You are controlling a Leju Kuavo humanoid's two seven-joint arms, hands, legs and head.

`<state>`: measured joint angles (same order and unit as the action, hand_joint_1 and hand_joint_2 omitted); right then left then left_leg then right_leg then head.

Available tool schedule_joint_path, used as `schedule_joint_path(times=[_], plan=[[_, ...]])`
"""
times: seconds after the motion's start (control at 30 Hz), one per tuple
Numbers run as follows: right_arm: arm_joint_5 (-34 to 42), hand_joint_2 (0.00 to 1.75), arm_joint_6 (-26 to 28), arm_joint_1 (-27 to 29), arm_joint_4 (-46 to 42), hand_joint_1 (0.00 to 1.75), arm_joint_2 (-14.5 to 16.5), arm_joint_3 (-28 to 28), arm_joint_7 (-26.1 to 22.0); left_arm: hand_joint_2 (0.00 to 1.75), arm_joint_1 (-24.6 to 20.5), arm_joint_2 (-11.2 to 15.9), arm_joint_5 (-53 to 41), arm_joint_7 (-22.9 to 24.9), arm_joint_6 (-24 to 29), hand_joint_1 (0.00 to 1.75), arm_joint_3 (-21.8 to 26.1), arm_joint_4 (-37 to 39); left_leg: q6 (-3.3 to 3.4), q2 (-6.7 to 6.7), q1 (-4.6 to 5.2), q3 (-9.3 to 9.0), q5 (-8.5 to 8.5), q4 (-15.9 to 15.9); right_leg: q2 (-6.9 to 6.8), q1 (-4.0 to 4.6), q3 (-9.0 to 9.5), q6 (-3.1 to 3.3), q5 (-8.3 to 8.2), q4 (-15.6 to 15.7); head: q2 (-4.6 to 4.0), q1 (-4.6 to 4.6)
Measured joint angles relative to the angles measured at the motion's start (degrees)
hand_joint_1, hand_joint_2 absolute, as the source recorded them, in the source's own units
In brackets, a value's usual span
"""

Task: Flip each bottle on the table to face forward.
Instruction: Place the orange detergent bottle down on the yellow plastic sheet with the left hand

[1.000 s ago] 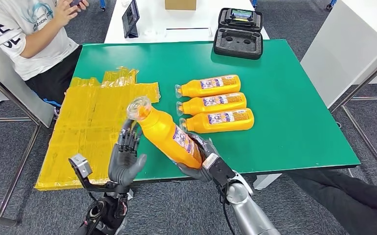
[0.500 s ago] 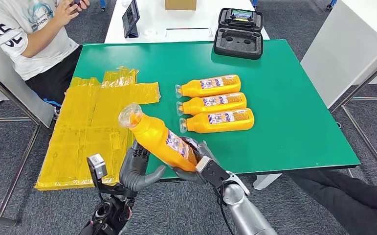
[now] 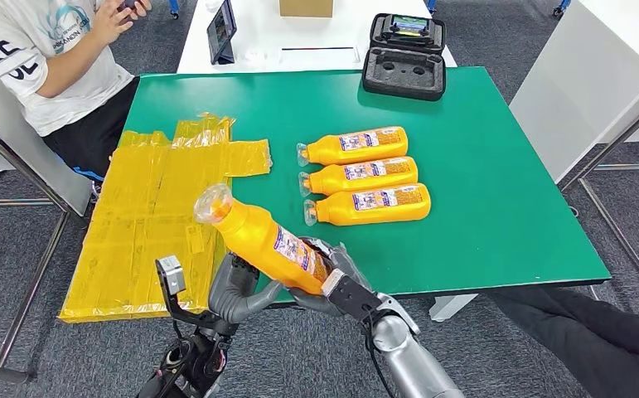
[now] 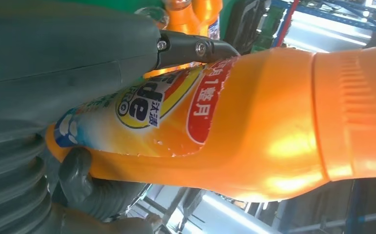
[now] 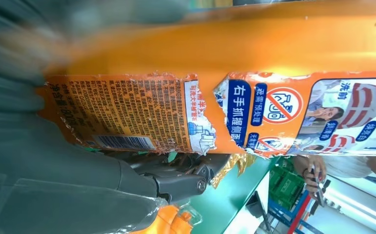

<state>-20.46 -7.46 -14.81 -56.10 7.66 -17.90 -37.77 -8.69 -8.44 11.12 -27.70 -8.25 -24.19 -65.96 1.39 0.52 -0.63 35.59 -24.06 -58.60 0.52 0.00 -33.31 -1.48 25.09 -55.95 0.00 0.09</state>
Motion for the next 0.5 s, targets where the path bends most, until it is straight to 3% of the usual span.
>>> schedule_joint_path(times=[0.5], plan=[[-0.3, 1.75, -0.1, 0.1, 0.1, 1.75, -0.4, 0.0, 0.0, 1.75, 0.0, 0.0, 0.4, 0.3, -0.3, 0.00, 0.0, 0.8, 0.00, 0.00, 0.00, 0.00, 0.00, 0.0, 0.00, 0.00, 0.00, 0.00, 0.00, 0.0, 0.00, 0.00]])
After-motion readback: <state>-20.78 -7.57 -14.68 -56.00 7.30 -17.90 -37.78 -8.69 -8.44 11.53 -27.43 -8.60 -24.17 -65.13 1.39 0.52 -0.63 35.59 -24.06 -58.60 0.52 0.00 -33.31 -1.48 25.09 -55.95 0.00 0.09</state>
